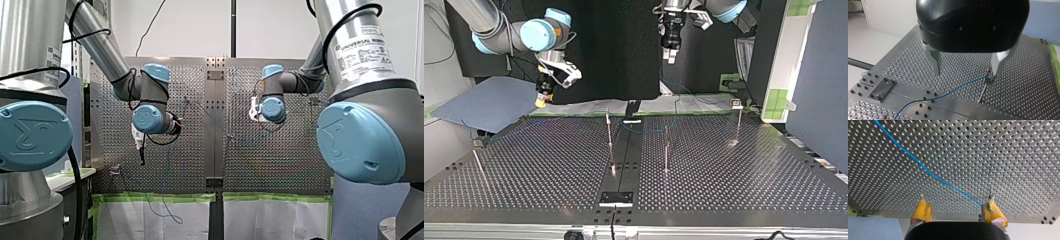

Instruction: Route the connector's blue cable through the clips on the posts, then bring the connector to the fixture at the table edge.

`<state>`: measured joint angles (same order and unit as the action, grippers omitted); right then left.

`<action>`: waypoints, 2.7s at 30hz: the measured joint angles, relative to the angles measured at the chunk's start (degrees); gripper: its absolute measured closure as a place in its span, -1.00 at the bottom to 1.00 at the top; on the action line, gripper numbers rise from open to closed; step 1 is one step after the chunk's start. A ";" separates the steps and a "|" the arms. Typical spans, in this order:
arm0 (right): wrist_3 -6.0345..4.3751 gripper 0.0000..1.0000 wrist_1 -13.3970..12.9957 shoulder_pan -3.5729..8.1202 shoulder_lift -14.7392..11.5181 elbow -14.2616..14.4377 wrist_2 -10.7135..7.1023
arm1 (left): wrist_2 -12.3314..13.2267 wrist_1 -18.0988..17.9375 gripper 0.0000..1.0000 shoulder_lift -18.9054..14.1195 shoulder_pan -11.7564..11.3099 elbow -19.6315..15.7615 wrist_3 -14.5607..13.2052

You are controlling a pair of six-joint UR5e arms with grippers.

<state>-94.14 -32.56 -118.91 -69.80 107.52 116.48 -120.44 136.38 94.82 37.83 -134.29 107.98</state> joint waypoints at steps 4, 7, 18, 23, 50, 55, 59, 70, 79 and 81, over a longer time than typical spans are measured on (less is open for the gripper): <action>-0.17 -0.98 -1.77 -1.75 0.03 1.23 0.56 | 0.14 0.05 -1.00 0.00 -0.01 -0.02 0.06; -0.22 -0.98 -2.93 -3.03 0.04 1.51 0.56 | 0.16 0.06 -1.00 0.02 -0.02 -0.04 -0.05; -0.21 -0.98 -2.62 -8.44 0.04 1.61 0.47 | -0.08 -0.29 -1.00 0.04 0.00 -0.04 -0.56; 0.23 -0.98 -2.78 -11.06 0.05 1.61 0.43 | -0.93 -1.34 -1.00 0.05 -0.08 -0.05 -0.58; 1.14 -0.98 -2.43 -14.08 0.04 1.60 0.42 | -1.50 -2.07 -1.00 0.05 -0.54 -0.07 -0.58; 1.14 -0.98 -2.43 -14.08 0.04 1.61 0.42 | -1.50 -2.07 -1.00 0.05 -0.55 -0.07 -0.58; 1.14 -0.98 -2.43 -14.08 0.04 1.60 0.42 | -1.50 -2.07 -1.00 0.04 -0.55 -0.07 -0.58; 1.14 -0.98 -2.43 -14.08 0.04 1.61 0.42 | -1.50 -2.07 -1.00 0.05 -0.54 -0.07 -0.58; 1.13 -0.98 -2.43 -14.08 0.04 1.61 0.42 | -1.50 -2.07 -1.00 0.04 -0.54 -0.07 -0.58; 1.14 -0.98 -2.43 -14.08 0.04 1.61 0.41 | -1.50 -2.07 -1.00 0.04 -0.55 -0.07 -0.58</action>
<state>-93.01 -34.99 -133.00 -69.76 109.13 116.90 -121.94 134.31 94.86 37.29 -134.36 107.40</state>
